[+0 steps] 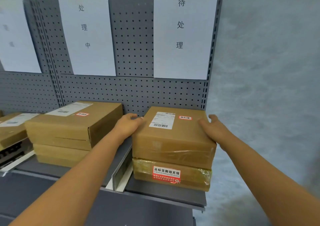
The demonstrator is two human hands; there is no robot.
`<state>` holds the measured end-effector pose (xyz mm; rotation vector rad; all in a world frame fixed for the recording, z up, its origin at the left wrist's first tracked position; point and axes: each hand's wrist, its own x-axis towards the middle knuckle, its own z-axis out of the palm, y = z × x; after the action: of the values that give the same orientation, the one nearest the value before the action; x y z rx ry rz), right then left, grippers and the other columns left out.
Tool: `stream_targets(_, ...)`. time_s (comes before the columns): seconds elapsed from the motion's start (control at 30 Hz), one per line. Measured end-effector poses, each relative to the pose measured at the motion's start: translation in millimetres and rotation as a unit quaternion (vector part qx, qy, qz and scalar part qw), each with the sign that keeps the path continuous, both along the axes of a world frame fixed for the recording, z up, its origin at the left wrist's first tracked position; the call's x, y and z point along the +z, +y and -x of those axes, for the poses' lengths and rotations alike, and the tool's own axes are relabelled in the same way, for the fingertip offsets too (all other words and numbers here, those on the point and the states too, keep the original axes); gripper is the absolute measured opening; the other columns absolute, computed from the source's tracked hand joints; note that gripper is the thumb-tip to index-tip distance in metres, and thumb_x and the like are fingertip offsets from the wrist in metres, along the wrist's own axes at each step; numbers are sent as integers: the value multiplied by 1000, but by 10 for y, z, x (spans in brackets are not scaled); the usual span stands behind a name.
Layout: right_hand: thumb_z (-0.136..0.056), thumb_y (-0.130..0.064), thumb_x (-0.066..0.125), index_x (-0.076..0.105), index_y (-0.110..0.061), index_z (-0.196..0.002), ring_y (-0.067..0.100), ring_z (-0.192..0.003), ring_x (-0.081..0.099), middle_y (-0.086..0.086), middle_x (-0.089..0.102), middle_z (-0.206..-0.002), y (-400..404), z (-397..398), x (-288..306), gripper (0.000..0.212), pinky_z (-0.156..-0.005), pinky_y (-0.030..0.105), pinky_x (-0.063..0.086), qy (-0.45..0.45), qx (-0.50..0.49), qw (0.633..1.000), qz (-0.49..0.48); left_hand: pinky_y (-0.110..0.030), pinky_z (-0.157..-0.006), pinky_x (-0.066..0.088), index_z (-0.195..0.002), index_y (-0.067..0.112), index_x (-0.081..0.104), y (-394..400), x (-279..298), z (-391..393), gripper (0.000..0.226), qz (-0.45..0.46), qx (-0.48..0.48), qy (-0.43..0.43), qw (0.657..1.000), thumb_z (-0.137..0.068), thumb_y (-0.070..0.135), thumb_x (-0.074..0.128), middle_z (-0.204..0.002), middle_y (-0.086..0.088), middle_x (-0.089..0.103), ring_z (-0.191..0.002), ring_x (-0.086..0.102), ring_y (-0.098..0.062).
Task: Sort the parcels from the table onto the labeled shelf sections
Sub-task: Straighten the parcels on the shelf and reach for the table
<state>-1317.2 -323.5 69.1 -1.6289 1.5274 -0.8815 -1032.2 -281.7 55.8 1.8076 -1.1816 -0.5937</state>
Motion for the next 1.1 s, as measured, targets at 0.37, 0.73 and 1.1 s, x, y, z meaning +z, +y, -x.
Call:
stream_targets(0.37,-96,-28,52,58,-17,-126,24,-113,53,4,62,-119,787,-1615,152,32,-95,42,45,169,282,837,438,-34,-78,51,-131,21,51,1446,239,-536,38,64,37,-435,897,-95,33,56,-114,0,63,-101,61,-21)
stream_targets(0.73,-97,-33,46,50,-18,-132,25,-116,49,2,55,-125,2314,-3687,-313,38,-95,39,42,258,451,698,493,-35,-79,43,-128,19,50,3850,-15,-2216,35,-157,204,-571,780,-97,33,46,-118,-4,59,-108,54,-26)
stream_targets(1.1,-99,-29,47,42,-19,-145,24,-126,46,2,52,-138,4110,-5991,-560,47,-103,37,39,215,534,664,477,-33,-83,45,-132,21,49,6131,-271,-3941,37,-234,300,-536,754,-97,32,45,-115,-1,59,-105,55,-24)
